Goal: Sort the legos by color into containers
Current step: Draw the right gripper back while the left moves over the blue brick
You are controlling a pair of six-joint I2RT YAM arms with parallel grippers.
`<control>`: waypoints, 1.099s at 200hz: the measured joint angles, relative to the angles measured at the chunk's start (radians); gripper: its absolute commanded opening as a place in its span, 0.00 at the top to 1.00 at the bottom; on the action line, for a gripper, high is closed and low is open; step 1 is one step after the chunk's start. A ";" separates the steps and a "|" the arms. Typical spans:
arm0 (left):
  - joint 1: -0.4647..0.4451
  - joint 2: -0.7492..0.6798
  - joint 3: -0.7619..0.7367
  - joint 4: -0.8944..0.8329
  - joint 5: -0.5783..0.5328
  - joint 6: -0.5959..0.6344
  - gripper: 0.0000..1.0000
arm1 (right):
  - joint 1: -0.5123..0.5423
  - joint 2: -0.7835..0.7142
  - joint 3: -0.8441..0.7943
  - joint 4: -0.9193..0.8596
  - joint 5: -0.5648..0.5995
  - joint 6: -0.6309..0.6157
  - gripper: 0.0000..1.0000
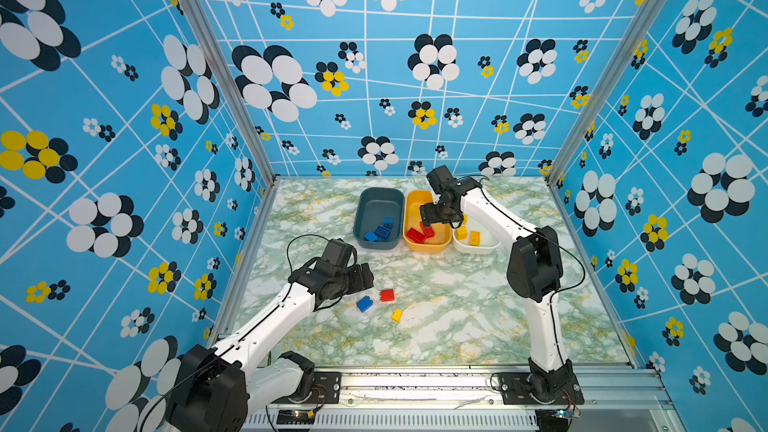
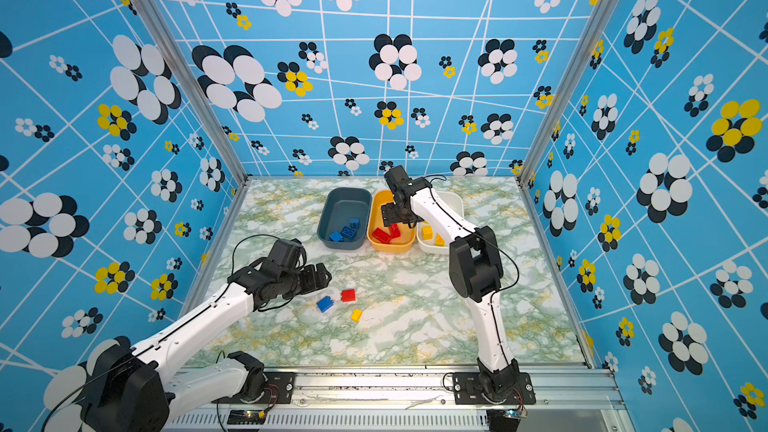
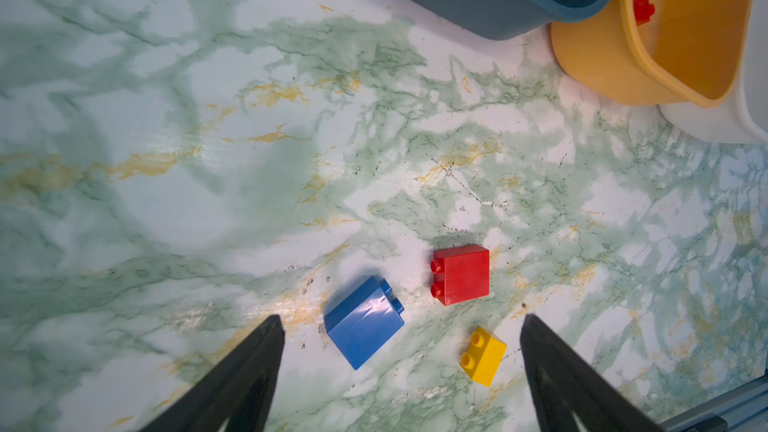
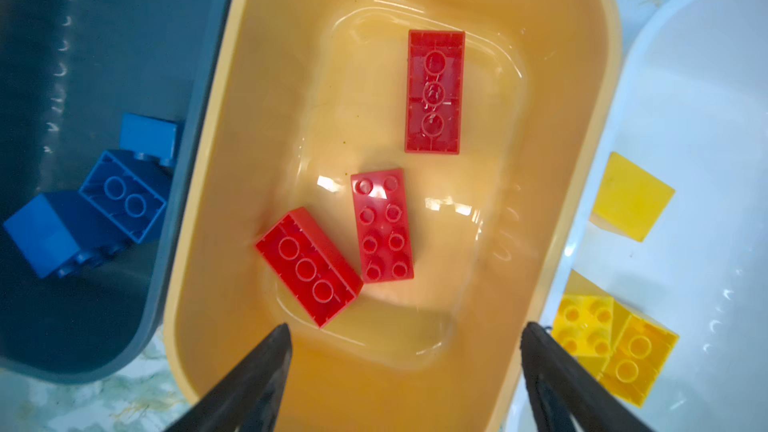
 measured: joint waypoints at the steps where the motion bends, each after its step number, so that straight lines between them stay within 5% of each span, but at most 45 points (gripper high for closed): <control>1: -0.001 0.000 0.000 -0.001 -0.002 -0.002 0.09 | 0.001 -0.007 -0.008 0.003 -0.001 0.002 0.12; 117: -0.126 0.058 0.001 -0.138 -0.074 -0.293 0.15 | 0.134 -0.505 -0.599 0.165 -0.070 0.149 0.04; 220: -0.150 0.237 0.026 -0.114 -0.072 -0.387 0.20 | 0.175 -0.783 -0.855 0.194 -0.125 0.269 0.01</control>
